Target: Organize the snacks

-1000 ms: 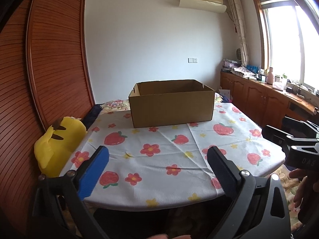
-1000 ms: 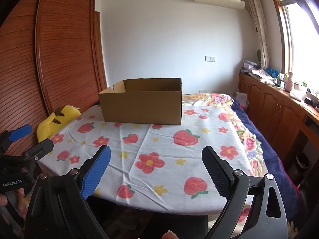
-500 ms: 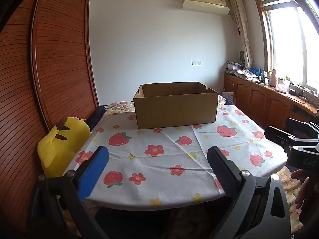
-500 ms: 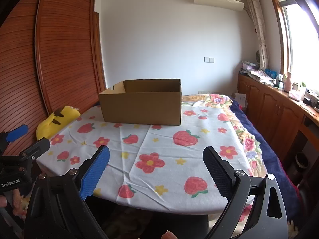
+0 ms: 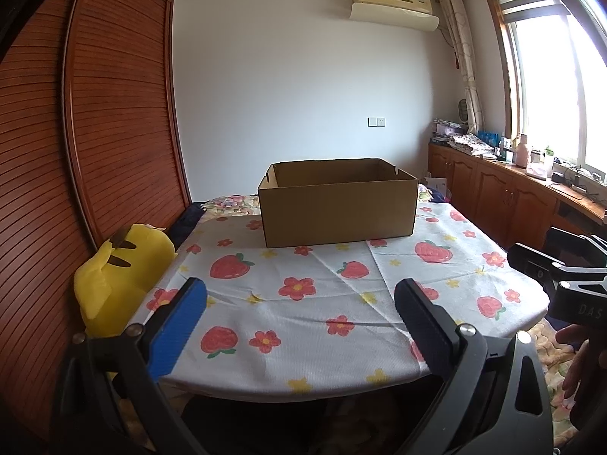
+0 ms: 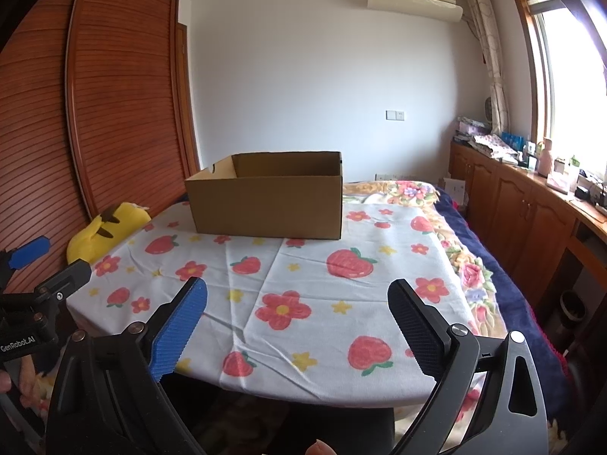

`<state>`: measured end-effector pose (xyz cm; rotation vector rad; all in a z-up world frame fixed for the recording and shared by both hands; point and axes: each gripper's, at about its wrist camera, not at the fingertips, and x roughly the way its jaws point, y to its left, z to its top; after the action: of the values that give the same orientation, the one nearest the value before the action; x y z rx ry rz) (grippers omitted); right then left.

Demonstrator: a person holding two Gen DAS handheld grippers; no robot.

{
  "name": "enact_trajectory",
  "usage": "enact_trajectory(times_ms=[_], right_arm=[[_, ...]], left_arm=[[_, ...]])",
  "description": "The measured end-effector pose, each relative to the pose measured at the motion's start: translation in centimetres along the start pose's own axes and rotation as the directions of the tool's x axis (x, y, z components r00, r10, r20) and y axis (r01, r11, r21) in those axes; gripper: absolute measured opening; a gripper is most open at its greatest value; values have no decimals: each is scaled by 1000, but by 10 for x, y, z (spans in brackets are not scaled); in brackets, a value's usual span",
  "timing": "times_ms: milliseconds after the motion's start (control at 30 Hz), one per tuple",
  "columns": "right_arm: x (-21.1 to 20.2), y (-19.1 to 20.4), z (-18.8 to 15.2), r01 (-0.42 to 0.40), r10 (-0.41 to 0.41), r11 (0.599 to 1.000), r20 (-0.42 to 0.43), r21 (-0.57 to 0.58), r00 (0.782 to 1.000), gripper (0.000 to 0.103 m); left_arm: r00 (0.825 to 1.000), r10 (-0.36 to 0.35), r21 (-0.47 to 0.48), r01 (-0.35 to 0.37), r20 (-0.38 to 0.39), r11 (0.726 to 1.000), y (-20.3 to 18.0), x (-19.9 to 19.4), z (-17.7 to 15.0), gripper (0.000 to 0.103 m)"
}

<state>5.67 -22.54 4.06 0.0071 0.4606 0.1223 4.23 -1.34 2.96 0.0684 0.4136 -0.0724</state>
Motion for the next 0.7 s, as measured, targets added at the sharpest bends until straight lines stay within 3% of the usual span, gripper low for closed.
enact_trajectory(times_ms=[700], right_arm=[[-2, -1, 1, 4, -4, 1000, 4, -2, 1000, 99]], left_arm=[[1000, 7, -8, -7, 12, 1000, 1, -5, 2, 100]])
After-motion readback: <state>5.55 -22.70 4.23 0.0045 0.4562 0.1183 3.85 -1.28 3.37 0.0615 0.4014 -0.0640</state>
